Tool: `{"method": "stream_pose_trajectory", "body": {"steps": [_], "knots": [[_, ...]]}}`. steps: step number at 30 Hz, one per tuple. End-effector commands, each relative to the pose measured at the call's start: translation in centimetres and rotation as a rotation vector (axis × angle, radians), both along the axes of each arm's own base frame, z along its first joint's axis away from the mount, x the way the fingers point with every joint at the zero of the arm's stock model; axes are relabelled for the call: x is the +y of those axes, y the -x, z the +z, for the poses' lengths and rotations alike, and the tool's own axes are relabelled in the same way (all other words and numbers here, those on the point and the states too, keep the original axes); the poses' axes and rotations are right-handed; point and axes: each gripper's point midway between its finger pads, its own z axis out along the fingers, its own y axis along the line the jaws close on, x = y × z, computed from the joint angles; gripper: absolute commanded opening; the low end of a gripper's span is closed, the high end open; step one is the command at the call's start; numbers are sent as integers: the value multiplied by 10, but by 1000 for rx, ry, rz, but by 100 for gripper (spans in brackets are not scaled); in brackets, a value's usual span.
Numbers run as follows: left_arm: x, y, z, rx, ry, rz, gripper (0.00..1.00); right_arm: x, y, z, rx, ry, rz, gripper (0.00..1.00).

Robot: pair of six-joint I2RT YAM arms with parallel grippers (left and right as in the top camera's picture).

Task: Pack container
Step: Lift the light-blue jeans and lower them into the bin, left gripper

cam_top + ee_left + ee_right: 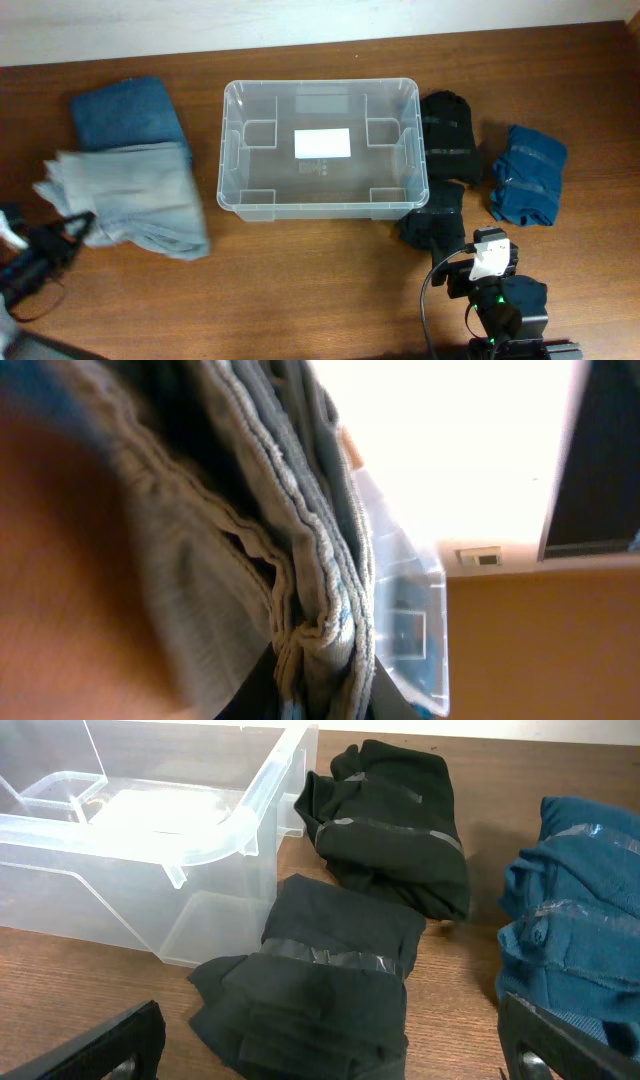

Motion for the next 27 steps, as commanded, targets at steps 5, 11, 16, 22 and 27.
{"method": "stream_pose_trajectory", "body": {"steps": [5, 11, 16, 22, 27], "knots": [[-74, 3, 170, -385, -165, -151, 0, 0, 0, -1, -5, 4, 1, 98], [-157, -1, 237, -582, -257, -404, 0, 0, 0, -1, -5, 4, 1, 98], [-230, -15, 262, -761, -339, -585, 0, 0, 0, -1, -4, 4, 1, 99], [-341, -53, 229, -764, -284, -764, 0, 0, 0, -1, -5, 4, 1, 99], [-398, -90, 181, -620, -246, -746, 0, 0, 0, -1, -5, 4, 1, 99]]}}
